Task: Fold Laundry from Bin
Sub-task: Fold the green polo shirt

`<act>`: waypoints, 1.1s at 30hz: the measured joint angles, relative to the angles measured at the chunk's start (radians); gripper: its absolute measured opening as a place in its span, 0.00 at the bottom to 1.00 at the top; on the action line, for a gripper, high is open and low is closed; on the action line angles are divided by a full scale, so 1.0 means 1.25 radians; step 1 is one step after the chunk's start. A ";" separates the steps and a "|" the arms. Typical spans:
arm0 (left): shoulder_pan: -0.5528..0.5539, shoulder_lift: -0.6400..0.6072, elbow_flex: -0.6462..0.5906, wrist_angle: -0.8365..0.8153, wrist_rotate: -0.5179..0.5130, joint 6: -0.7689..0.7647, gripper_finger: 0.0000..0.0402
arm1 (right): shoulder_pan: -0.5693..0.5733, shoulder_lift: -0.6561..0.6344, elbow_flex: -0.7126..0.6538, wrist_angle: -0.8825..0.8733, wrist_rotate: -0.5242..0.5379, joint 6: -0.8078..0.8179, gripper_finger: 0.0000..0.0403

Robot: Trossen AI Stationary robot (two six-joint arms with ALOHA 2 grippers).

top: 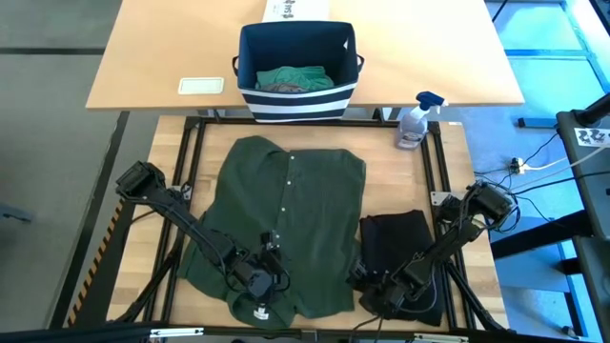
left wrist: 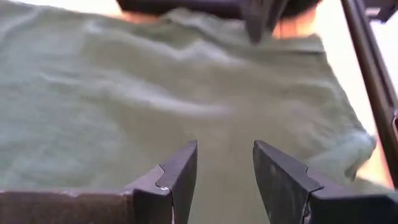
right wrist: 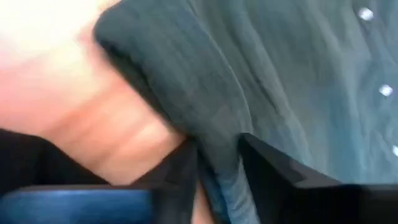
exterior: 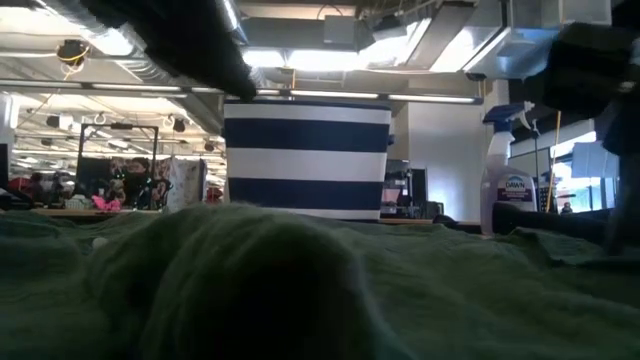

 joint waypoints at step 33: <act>-0.005 0.000 0.000 0.027 -0.002 0.043 0.38 | 0.002 -0.002 0.203 -0.311 -0.149 0.171 0.27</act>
